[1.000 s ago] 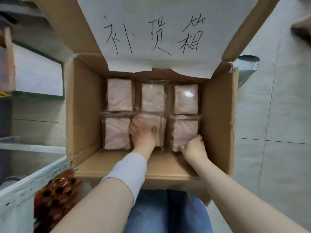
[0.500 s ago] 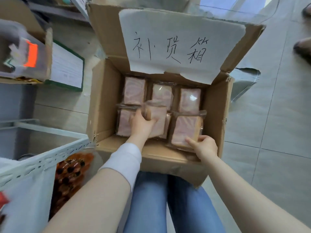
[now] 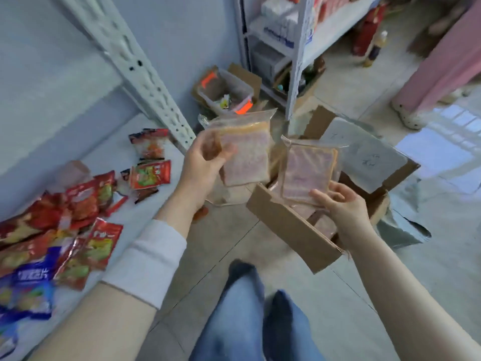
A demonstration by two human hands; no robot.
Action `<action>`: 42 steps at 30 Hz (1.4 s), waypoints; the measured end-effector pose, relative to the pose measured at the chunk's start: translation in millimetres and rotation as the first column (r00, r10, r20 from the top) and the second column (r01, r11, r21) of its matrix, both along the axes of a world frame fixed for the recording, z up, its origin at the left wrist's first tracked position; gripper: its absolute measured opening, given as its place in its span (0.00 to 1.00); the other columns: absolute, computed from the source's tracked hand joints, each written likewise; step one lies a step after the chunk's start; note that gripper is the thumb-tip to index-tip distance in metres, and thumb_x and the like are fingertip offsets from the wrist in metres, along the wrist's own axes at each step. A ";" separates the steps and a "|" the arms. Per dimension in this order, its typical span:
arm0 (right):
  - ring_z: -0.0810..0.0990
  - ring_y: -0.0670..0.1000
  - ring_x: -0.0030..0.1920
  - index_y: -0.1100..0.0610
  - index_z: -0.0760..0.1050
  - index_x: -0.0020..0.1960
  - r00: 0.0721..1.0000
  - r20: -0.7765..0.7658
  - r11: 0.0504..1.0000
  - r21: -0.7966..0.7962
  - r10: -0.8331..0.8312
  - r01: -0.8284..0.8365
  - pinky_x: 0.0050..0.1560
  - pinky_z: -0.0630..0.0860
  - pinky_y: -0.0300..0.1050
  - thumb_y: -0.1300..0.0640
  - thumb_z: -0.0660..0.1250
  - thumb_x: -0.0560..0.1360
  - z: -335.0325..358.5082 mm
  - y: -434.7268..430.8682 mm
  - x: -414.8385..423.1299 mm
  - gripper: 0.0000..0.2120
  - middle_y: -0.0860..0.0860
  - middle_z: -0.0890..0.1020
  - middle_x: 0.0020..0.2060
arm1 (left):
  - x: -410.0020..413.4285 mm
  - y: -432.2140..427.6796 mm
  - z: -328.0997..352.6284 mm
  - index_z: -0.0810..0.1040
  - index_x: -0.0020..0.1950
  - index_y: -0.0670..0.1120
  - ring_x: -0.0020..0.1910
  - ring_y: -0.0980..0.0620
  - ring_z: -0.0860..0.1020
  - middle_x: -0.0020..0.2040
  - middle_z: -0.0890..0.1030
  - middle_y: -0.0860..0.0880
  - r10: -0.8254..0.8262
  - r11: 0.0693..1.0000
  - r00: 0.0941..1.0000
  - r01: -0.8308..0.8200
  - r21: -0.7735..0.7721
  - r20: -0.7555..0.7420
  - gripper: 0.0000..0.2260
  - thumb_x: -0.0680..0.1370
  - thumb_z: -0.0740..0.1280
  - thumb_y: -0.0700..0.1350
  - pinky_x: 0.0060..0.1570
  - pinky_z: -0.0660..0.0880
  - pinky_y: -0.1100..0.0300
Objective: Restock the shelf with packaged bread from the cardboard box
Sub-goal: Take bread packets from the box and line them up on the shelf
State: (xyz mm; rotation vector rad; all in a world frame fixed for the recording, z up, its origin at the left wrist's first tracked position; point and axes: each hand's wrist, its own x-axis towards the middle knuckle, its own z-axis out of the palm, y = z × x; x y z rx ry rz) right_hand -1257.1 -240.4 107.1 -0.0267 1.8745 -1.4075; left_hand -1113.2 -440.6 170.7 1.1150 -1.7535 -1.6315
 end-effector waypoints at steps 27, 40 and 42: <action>0.73 0.42 0.34 0.57 0.76 0.50 0.693 -0.427 0.649 -0.271 0.580 -0.711 0.31 0.68 0.24 0.57 0.73 0.69 198.5 -499.9 520.5 0.11 0.44 0.76 0.34 | 595.3 -324.5 170.9 0.71 0.53 0.46 0.38 0.61 0.76 0.43 0.77 0.53 0.764 0.537 0.560 -0.827 -0.166 -0.322 0.09 0.76 0.67 0.38 0.31 0.71 0.71; 0.75 0.53 0.51 0.61 0.69 0.62 0.813 -0.472 0.823 -0.269 0.340 -0.500 0.46 0.64 0.33 0.59 0.65 0.76 186.2 -685.6 645.7 0.16 0.54 0.78 0.52 | 670.3 -514.9 142.7 0.74 0.46 0.50 0.46 0.51 0.76 0.45 0.78 0.49 0.823 0.449 0.483 -0.876 -0.178 -0.298 0.12 0.67 0.71 0.51 0.52 0.76 0.50; 0.75 0.53 0.53 0.61 0.69 0.63 0.806 -0.519 0.844 -0.264 0.284 -0.467 0.44 0.63 0.33 0.59 0.65 0.76 183.0 -704.9 651.6 0.16 0.55 0.78 0.56 | 670.5 -537.2 138.6 0.73 0.40 0.53 0.45 0.52 0.74 0.43 0.77 0.51 0.817 0.457 0.497 -0.867 -0.196 -0.293 0.09 0.67 0.70 0.53 0.52 0.75 0.52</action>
